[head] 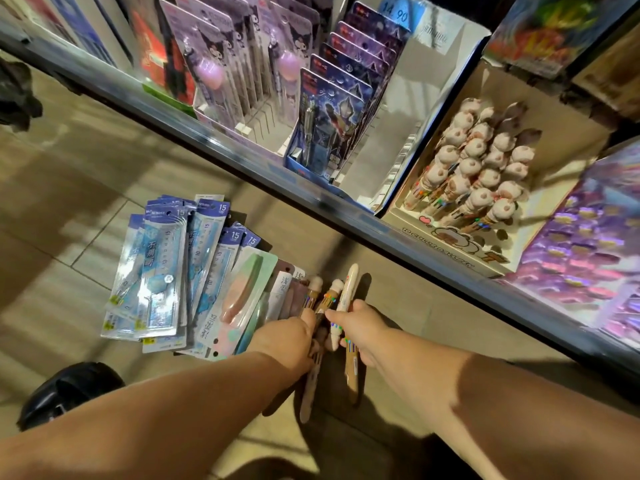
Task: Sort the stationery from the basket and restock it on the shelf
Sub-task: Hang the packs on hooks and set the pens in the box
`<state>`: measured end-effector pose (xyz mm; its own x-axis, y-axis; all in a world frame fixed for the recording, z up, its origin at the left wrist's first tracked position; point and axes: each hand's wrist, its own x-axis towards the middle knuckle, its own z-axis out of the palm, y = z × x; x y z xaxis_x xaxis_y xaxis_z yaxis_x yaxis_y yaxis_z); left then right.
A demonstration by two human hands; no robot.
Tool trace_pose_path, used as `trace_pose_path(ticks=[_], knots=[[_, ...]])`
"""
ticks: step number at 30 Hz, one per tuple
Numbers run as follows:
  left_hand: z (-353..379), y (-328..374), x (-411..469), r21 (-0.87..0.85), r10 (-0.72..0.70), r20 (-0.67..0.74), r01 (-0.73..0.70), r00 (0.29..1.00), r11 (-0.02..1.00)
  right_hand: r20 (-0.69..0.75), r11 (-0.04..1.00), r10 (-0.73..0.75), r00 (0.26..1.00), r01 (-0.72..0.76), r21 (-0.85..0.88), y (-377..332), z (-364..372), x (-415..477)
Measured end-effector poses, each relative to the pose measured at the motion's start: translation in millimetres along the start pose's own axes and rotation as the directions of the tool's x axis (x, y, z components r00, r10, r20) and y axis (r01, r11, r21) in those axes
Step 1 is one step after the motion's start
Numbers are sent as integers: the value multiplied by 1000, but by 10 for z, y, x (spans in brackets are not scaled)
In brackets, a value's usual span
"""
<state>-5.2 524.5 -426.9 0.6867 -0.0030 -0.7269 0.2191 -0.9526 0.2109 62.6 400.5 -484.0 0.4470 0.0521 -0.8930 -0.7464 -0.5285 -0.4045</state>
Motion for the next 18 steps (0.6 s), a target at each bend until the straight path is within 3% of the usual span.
trace_pose_path(ticks=[5,11,18], knots=[[78,-10,-12,48,11,-19,-10,1000,999,3,1000,-4,1000,4,10,-67,49,-3],[68,-3,-38,10,-12,-57,13,998,1000,-98,999,41,994,-44,-32,-68,122,21],[-30,-121,-8,-246,-117,-34,105,993,964,-17,999,8,1000,-7,51,-167,142,-48]])
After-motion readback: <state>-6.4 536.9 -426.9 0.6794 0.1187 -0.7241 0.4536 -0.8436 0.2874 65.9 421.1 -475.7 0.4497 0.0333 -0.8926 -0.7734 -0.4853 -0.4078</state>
